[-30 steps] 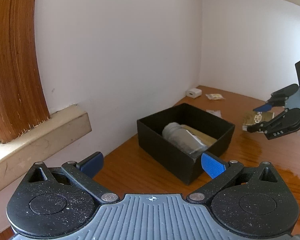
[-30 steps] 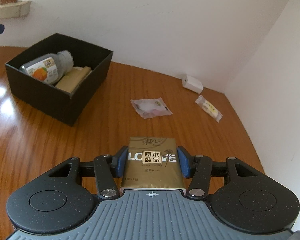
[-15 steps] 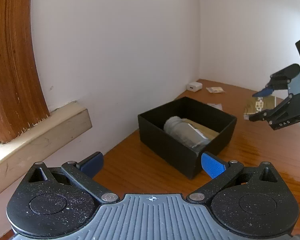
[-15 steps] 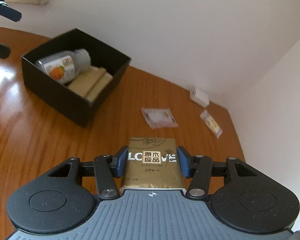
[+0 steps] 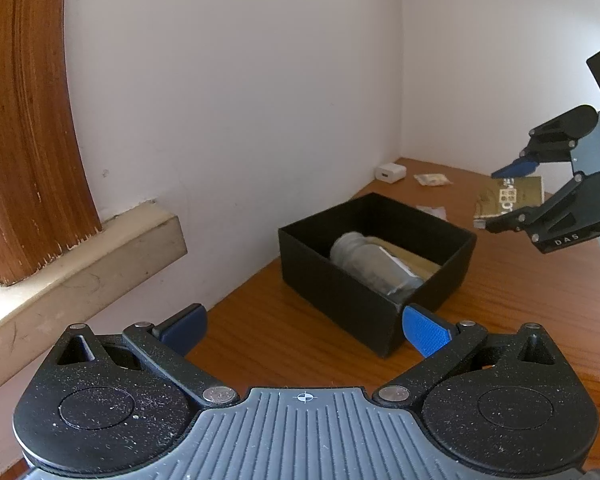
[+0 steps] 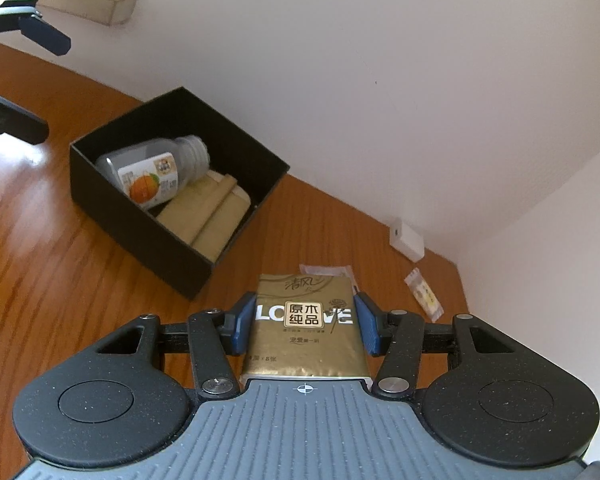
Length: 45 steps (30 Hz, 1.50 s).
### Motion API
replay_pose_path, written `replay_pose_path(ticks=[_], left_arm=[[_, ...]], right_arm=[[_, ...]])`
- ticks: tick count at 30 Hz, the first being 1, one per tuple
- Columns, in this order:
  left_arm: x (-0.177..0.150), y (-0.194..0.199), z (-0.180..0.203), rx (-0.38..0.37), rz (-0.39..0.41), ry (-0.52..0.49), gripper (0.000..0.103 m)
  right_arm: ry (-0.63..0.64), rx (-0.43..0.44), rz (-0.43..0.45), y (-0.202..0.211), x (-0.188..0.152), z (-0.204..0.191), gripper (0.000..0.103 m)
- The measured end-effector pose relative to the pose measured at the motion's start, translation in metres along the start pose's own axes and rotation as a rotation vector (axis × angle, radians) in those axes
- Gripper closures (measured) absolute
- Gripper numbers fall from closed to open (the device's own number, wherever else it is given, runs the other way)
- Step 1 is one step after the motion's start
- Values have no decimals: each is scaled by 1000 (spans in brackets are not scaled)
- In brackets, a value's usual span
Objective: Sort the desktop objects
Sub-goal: 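Lift the gold packet with the right gripper and turn toward the black box, then lower the gold packet over the black box and open the right gripper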
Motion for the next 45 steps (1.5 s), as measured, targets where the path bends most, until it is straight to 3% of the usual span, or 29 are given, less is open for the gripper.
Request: replay_pose_path(ticks=[7,16,22,34,37,45], left_arm=[[0,1,-1,2,1,1,0],[1,2,-6,6,4,12,0],[2,3,-9,9,6,18,0],[3,1,-11,19,11,25,0],[6,3,-15,28,32,54,0],[7,1,-16,24,31,58,0]], right_arm=[[-75,62,138,9,30,-6,51],[-318,166,336,-3,66,-5,51],[-428,208,362,-23,72,0,51],[-451,198,353,-41,74,-4,50],[-480,191,381,-36,72,2,42],[-516,182,422,-15,60,14,32]])
Point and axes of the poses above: each gripper's, at about its wrist camera, not at the fingertips, and y roughly against the way its jaws point, z to its right, x to its top, the point moved 8 cm from there along -y, roughly the way its jaws point, and after that the axes turned 13 degrees about x, right-handed, at the moved point
